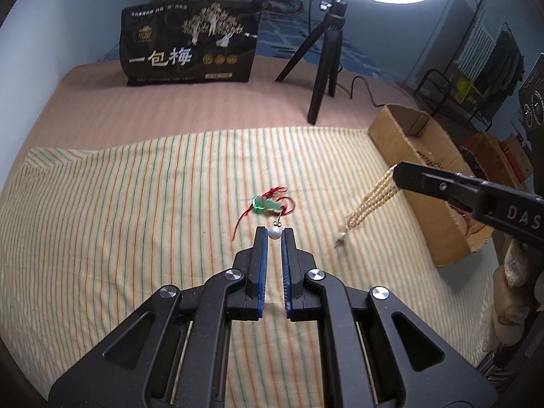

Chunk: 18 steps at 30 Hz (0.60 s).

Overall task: Organize jewelry
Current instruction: 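Lift the pearl with left tool while right tool carries the pearl necklace to the box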

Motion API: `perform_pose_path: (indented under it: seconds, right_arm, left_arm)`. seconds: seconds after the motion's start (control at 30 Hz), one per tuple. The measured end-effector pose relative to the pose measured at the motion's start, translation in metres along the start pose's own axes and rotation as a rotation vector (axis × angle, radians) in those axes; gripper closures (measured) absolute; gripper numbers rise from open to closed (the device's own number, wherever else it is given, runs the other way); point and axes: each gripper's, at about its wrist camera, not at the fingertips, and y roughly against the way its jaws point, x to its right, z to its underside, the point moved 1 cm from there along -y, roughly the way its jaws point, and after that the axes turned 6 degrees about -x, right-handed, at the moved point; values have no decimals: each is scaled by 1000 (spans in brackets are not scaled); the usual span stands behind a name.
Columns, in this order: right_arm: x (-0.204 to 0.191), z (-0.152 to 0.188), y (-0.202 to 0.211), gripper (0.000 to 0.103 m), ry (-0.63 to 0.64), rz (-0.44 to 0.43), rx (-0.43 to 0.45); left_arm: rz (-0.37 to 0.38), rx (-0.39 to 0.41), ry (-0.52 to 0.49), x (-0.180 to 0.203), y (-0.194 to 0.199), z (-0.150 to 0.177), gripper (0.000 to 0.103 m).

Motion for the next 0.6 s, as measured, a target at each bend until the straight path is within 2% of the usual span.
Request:
perform_pose_path:
  seconds: [0.33, 0.6]
  right_arm:
    - [4, -5, 43, 98, 6, -15, 90]
    - [28, -6, 72, 98, 5, 31, 140]
  left_arm:
    - [33, 37, -17, 26, 16, -9, 97]
    - [67, 59, -56, 57, 26, -14, 97]
